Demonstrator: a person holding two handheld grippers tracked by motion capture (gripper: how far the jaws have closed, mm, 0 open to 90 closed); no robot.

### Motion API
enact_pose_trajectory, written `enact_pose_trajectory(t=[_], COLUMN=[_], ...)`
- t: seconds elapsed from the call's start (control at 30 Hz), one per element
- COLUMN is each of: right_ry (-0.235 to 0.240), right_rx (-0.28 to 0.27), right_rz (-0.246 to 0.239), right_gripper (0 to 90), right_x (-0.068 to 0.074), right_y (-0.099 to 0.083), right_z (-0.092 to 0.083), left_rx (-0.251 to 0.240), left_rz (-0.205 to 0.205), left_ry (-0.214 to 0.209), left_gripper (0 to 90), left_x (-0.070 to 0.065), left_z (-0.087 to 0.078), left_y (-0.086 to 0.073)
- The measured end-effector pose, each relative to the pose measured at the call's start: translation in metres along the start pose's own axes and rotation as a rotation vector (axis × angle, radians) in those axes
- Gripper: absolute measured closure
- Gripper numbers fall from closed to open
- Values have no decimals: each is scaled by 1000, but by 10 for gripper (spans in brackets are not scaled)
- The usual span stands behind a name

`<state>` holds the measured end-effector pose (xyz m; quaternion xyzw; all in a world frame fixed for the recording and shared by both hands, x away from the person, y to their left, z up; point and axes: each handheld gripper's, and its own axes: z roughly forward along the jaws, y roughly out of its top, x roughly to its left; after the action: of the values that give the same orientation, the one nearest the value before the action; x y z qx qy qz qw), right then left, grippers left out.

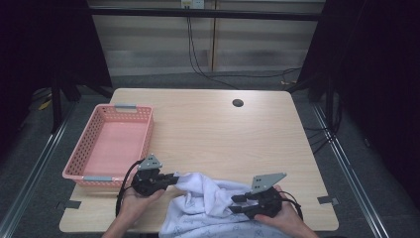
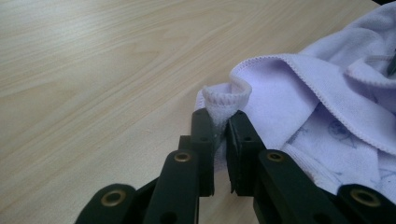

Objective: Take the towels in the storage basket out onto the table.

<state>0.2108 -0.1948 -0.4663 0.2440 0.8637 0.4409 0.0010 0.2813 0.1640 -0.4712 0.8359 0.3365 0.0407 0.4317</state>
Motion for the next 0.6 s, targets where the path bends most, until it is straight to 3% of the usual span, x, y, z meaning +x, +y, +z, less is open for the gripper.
enact_pose_trajectory(t=[0.1,0.17,0.3,0.37,0.4,0.43,0.5,0.57,0.6], right_ry=[-27,-41,-55,-26,-23,-20,-13,-29,-40], right_rx=[-57,-65,13,41,50,47,4,-51,-90], right_rz=[16,29,1,6,5,-11,-19,-3,22], right_gripper=[668,613,491,485,541,683,846,878,884], right_x=[-8,-13,-19,-21,-19,-17,-14,-14,-17], right_y=[6,11,17,18,18,18,18,19,19], right_z=[-14,-11,19,32,35,36,29,15,5], left_rx=[3,1,0,-7,-10,-19,-45,-51,-90], left_rz=[-3,-7,-9,-14,-14,-18,-35,-32,-47], left_ry=[-1,-5,-8,-14,-20,-23,-39,-40,-61], left_gripper=[826,826,825,825,825,826,828,830,832], left_x=[1,2,1,2,3,4,5,6,7], left_z=[1,3,3,2,1,0,-3,-4,-9], left_y=[1,1,1,1,1,1,2,3,5])
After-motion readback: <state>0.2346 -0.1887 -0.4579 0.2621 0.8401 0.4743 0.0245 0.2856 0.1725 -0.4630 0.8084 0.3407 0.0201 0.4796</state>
